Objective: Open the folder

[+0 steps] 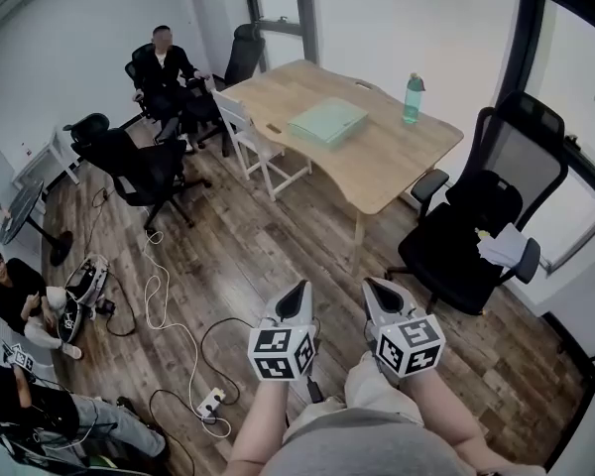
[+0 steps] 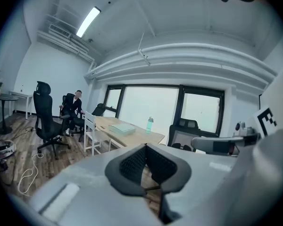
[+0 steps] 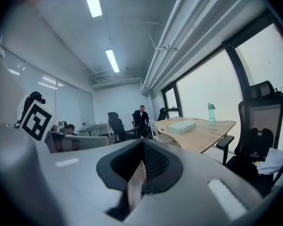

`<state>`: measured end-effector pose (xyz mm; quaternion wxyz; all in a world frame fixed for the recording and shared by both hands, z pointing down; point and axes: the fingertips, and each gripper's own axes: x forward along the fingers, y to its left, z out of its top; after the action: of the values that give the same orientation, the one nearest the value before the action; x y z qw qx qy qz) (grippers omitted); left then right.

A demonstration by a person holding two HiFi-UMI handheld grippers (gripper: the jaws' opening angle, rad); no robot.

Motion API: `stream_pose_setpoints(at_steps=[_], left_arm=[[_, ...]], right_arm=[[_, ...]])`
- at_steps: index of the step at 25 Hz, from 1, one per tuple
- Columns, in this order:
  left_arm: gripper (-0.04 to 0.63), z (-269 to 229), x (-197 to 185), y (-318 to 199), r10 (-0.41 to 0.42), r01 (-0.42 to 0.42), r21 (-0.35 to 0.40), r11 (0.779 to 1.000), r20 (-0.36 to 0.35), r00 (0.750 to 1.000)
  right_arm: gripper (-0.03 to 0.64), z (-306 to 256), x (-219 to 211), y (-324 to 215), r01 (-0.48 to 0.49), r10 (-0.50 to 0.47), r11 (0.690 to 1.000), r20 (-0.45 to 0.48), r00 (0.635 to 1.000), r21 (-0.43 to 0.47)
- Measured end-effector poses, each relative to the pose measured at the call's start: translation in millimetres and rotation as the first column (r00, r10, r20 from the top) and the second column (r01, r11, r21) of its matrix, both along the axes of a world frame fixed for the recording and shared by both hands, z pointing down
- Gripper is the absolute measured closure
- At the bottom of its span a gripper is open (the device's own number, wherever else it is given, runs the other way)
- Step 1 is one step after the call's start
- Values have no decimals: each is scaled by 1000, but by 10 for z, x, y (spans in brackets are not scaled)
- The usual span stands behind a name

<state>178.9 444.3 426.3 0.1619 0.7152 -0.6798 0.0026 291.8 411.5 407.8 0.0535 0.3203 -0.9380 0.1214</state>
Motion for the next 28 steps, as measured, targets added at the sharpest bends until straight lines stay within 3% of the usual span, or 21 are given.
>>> stream_pose_setpoints(at_steps=[4,17,28], left_arm=[[591,0,-78,28,2,-2,2,1000,-2,1000],[591,64,-449,7,-37,37,-8,999,-4,999],[591,168,-1030,-571,-84,84,-10,996,2,996]], right_arm=[[615,-24,-71,2,-5,6,1000,39,999,-16],[615,11,-437,-40,27,-26,999,38,999,-22],[615,60,-998,-712,62,-62,998,56,997,0]])
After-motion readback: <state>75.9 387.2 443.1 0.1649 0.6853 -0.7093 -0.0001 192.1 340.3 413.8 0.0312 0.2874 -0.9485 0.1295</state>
